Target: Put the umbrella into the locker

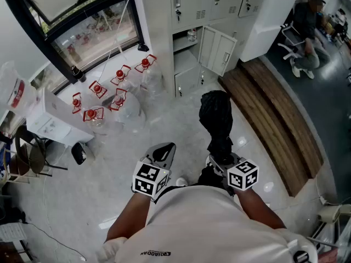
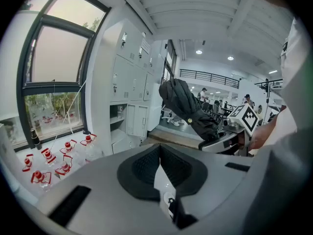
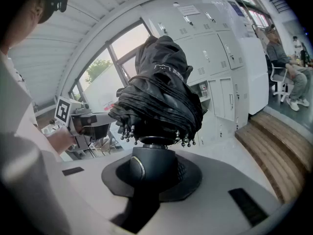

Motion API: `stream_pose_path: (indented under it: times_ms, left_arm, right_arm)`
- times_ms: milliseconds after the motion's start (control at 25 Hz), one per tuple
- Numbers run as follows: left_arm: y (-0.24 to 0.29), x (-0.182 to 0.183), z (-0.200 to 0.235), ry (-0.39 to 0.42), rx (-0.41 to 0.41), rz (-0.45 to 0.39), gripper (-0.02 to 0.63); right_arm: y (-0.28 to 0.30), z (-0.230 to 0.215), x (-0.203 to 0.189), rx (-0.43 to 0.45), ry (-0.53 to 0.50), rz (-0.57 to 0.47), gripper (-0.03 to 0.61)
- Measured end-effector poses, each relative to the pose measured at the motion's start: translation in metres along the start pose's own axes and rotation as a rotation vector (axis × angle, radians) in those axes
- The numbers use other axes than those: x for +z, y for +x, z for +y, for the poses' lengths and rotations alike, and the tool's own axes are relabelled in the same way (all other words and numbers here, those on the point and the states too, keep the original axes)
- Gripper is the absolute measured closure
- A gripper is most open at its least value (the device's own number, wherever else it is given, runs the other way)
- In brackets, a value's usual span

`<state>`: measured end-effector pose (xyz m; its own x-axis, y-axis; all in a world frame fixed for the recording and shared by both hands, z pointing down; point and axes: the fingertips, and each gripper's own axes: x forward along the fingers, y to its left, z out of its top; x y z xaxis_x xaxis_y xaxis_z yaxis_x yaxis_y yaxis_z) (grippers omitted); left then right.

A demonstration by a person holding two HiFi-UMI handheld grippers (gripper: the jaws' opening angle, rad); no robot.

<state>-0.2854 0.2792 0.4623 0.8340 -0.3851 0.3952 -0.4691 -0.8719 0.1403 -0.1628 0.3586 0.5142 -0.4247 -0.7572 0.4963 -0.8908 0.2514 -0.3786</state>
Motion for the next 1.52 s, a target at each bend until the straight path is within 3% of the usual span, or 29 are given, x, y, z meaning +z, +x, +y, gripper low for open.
stream_pose_path:
  times_ms: [360, 760, 1080, 1520]
  left_arm:
    - [0.004, 0.008, -0.007, 0.014, -0.01, -0.009, 0.598]
    - [0.027, 0.012, -0.009, -0.008, -0.006, -0.01, 0.598]
    - [0.074, 0.027, 0.004, -0.067, 0.039, 0.002, 0.598]
    - [0.194, 0.105, 0.009, -0.06, 0.095, -0.015, 0.598]
  right_arm:
    - [-0.007, -0.003, 0.004, -0.006, -0.043, 0.005, 0.48]
    - [-0.008, -0.027, 0.018, 0.02, -0.016, -0.003, 0.48]
    - [-0.007, -0.097, 0.046, -0.011, -0.043, 0.016, 0.48]
    - [0.0, -0.203, 0.118, 0.064, -0.081, 0.028, 0.48]
